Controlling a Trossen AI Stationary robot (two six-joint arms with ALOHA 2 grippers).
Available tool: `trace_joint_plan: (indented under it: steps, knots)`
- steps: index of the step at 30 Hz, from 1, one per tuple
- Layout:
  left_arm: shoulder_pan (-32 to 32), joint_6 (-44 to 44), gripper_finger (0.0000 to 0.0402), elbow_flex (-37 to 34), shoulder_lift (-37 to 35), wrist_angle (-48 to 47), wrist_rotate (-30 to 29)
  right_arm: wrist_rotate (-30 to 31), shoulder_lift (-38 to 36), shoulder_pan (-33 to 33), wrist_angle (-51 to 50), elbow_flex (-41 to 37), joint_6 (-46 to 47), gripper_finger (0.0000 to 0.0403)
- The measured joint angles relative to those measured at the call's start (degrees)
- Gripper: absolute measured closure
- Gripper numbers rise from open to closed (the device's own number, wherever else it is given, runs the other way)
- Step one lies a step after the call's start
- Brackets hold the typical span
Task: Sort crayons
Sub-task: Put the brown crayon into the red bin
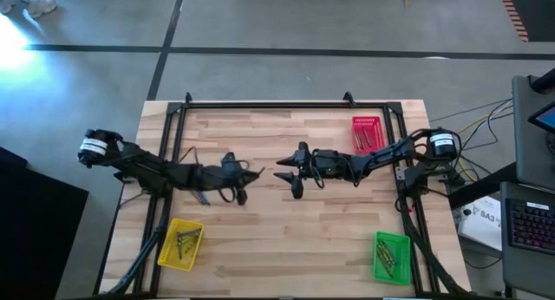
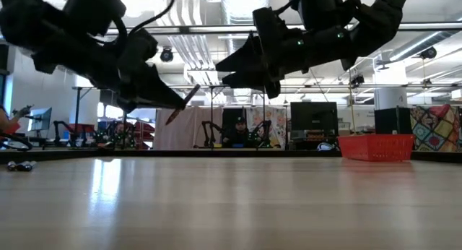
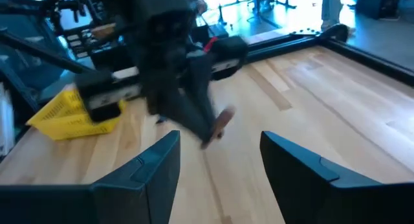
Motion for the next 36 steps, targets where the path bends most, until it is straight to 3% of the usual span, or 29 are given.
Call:
trace_joint_plan:
  steps: [7,15,25,28,33,36]
  knots:
    - [1.0,1.1,0.0402,-5.0,0.0,15.7,0.0,-0.4,0.1,0.2,1.1,-0.1,0.0,0.0200]
    - [1.0,3.0,0.0402,-1.8,0.7,16.4,1.4,-3.5,2.0,0.1,10.6,0.0,-1.7,0.0200]
    - [0.6,6.6,0.0402,7.1,6.8,16.0,11.0,-6.0,3.3,0.8,8.4,3.6,-1.7,0.0201]
    - [-0.1,6.6,0.0401,8.7,9.2,15.5,11.2,-6.2,2.5,1.0,4.3,3.9,0.4,0.0232]
    - [-0.3,6.1,0.0401,9.8,11.0,15.3,10.6,-5.8,1.8,1.5,1.1,3.8,0.1,0.0360]
    - [-0.3,5.8,0.0401,9.8,10.4,15.2,10.3,-5.4,1.8,1.7,1.4,3.8,-1.2,0.0385]
